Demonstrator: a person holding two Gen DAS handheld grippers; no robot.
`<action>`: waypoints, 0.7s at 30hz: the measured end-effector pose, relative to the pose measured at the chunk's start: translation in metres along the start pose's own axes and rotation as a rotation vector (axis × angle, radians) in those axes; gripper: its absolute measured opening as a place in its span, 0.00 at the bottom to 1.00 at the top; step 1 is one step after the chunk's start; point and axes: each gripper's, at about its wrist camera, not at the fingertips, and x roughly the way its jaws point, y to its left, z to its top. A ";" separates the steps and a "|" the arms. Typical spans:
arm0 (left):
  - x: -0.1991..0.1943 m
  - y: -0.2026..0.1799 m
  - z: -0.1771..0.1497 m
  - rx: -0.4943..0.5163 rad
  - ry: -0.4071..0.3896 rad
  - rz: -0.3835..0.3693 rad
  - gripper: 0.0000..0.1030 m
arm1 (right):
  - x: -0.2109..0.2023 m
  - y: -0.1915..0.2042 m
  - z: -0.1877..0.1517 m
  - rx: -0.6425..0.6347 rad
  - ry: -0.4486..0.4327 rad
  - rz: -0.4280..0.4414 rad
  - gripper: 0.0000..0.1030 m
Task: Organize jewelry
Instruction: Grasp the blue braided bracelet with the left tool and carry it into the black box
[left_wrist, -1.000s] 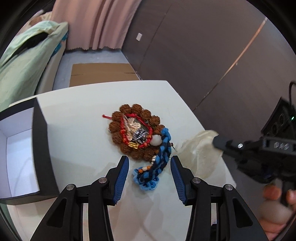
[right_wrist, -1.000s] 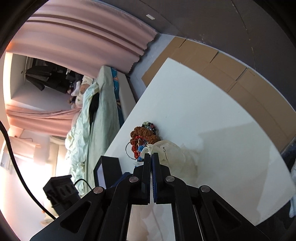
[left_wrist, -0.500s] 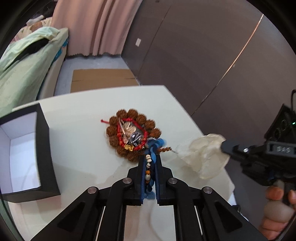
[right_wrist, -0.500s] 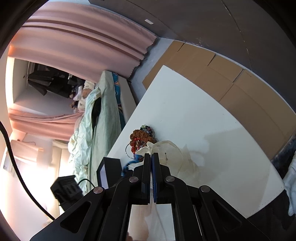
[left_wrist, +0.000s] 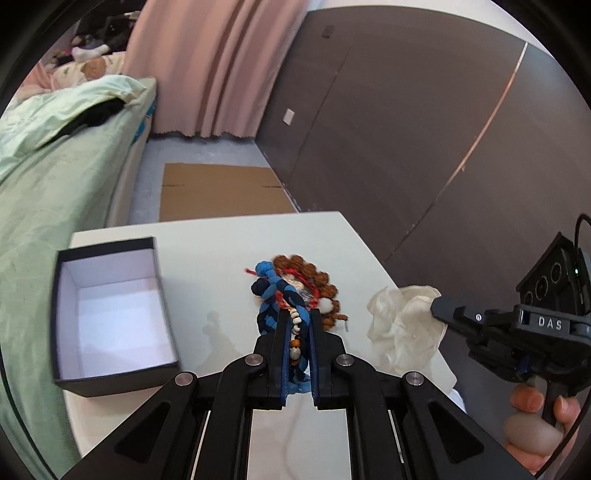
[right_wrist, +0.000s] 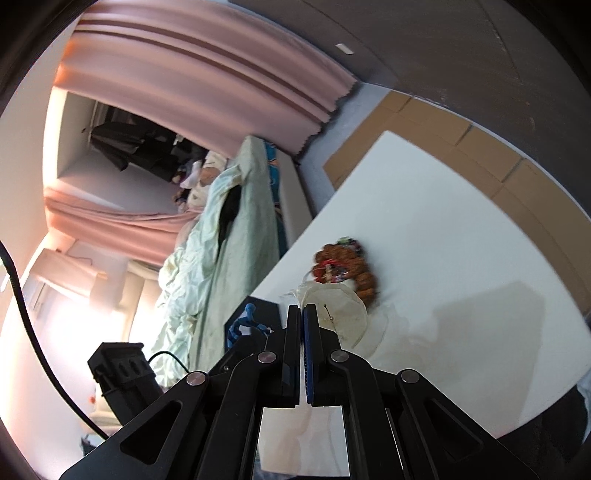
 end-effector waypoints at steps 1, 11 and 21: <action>-0.003 0.003 0.001 -0.006 -0.007 0.005 0.08 | 0.002 0.002 -0.001 -0.007 0.001 0.006 0.03; -0.037 0.050 0.014 -0.103 -0.080 0.081 0.09 | 0.026 0.030 -0.016 -0.050 0.019 0.055 0.03; -0.049 0.085 0.025 -0.213 -0.123 0.128 0.10 | 0.050 0.056 -0.030 -0.096 0.047 0.108 0.03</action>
